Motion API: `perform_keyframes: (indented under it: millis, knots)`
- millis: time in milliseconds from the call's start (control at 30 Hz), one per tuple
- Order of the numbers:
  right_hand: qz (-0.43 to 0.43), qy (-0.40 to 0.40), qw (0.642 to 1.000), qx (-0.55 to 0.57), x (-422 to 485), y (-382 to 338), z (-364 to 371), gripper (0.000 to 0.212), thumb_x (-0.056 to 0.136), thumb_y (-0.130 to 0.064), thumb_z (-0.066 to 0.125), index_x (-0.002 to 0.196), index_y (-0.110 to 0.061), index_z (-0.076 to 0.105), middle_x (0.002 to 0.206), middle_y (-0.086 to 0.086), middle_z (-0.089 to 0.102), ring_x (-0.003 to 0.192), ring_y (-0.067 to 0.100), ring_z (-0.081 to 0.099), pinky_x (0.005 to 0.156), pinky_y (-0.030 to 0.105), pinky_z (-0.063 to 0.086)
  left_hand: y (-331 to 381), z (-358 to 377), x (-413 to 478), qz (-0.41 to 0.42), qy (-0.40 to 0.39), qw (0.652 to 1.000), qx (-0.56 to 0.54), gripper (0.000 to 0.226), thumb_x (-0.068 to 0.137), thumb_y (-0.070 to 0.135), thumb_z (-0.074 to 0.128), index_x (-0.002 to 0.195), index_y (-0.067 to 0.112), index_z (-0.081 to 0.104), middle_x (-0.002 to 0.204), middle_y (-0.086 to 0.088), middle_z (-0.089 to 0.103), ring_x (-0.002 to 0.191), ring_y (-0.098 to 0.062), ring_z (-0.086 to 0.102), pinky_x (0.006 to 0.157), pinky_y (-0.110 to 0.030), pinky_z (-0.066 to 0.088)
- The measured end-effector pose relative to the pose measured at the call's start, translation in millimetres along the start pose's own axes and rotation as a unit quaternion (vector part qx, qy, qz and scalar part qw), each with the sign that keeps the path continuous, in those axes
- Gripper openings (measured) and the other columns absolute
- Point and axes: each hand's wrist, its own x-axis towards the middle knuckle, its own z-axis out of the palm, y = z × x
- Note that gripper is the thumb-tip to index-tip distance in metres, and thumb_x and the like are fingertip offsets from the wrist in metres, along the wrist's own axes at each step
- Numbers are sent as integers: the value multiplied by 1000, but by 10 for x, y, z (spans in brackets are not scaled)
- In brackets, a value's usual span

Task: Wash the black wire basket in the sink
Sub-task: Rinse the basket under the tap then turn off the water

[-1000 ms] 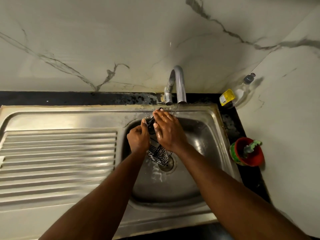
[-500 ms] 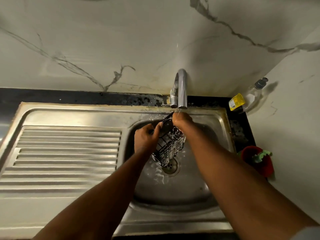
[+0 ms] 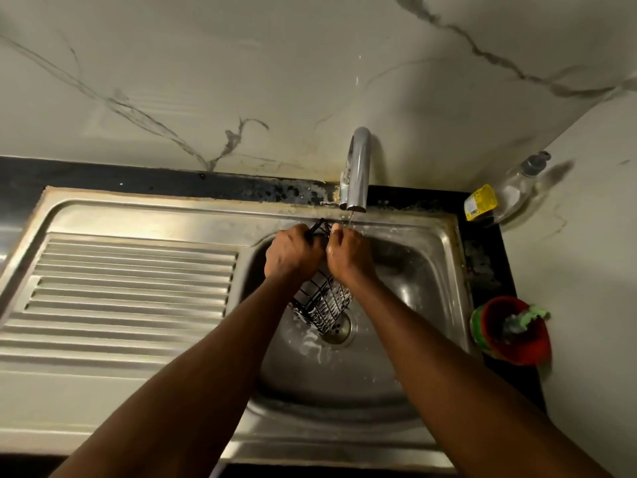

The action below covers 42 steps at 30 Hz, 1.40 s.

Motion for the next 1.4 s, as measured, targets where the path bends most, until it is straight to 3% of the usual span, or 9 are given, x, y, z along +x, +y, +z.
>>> perform_keyframes:
  millis: [100, 233, 367, 567, 833, 967, 1033, 1167, 1400]
  knots:
    - [125, -116, 985, 39, 204, -79, -112, 47, 111, -31, 30, 127, 0, 62, 124, 22, 64, 108, 33, 62, 77, 31, 44, 26, -9, -75, -19, 13, 1000, -16, 33, 92, 55, 51, 91, 26, 66, 84, 2, 69, 72, -19, 63, 65, -32, 49]
    - [213, -247, 932, 155, 347, -57, -203, 55, 110, -43, 27, 150, -9, 44, 156, 17, 43, 141, 35, 44, 116, 47, 38, -40, -35, -183, -15, 34, 998, -43, 53, 90, 70, 44, 75, 23, 62, 73, 2, 67, 64, -17, 62, 59, -30, 49]
    - [268, -293, 907, 141, 312, 84, -139, 76, 103, -67, 24, 157, -16, 36, 167, 14, 26, 151, 35, 30, 124, 52, 25, -180, -135, -210, -42, 25, 996, -70, 66, 91, 83, 40, 70, 24, 61, 74, 0, 68, 69, -20, 62, 60, -31, 42]
    - [137, -266, 953, 52, 21, -307, -82, 52, 112, -34, 24, 148, -4, 45, 152, 23, 45, 138, 37, 44, 115, 45, 35, -406, -158, -275, -31, 70, 978, -196, 44, 103, 53, 53, 78, 21, 71, 72, 13, 68, 67, 0, 58, 57, -15, 40]
    - [55, -155, 981, -105, -351, -182, 268, 71, 107, -48, 18, 158, 1, 26, 165, 25, 23, 154, 38, 20, 126, 51, 12, -379, -82, -300, 38, 58, 970, -232, 42, 94, 49, 53, 104, 18, 80, 95, 6, 77, 86, -11, 70, 79, -31, 57]
    - [141, -193, 969, -63, -47, -183, 242, 79, 103, -60, 9, 160, -7, 25, 166, 22, 22, 152, 39, 23, 123, 55, 16, -336, -100, -236, -6, 71, 967, -243, 27, 97, 41, 68, 111, 21, 81, 97, 5, 80, 87, -7, 72, 72, -22, 56]
    - [215, -198, 956, 12, 266, 135, 297, 73, 101, -60, 19, 143, -8, 48, 143, 21, 50, 131, 35, 49, 109, 49, 38, -327, -95, -257, -15, 73, 969, -235, 24, 98, 38, 69, 106, 19, 80, 89, 4, 77, 77, -5, 69, 59, -11, 48]
    - [351, -129, 911, 176, 693, 911, 488, 57, 98, -50, 32, 114, 0, 56, 111, 27, 55, 97, 31, 56, 108, 39, 43, -346, -136, -241, -5, 61, 976, -209, 23, 99, 38, 69, 90, 19, 76, 69, 6, 68, 55, 0, 55, 45, -7, 38]
    - [269, -116, 956, -33, 258, 363, 333, 70, 100, -57, 28, 149, -11, 47, 150, 23, 48, 131, 42, 49, 112, 51, 40, -367, -201, -97, -42, 60, 972, -222, 41, 99, 33, 67, 62, 20, 57, 55, 5, 53, 50, -9, 43, 44, -17, 32]
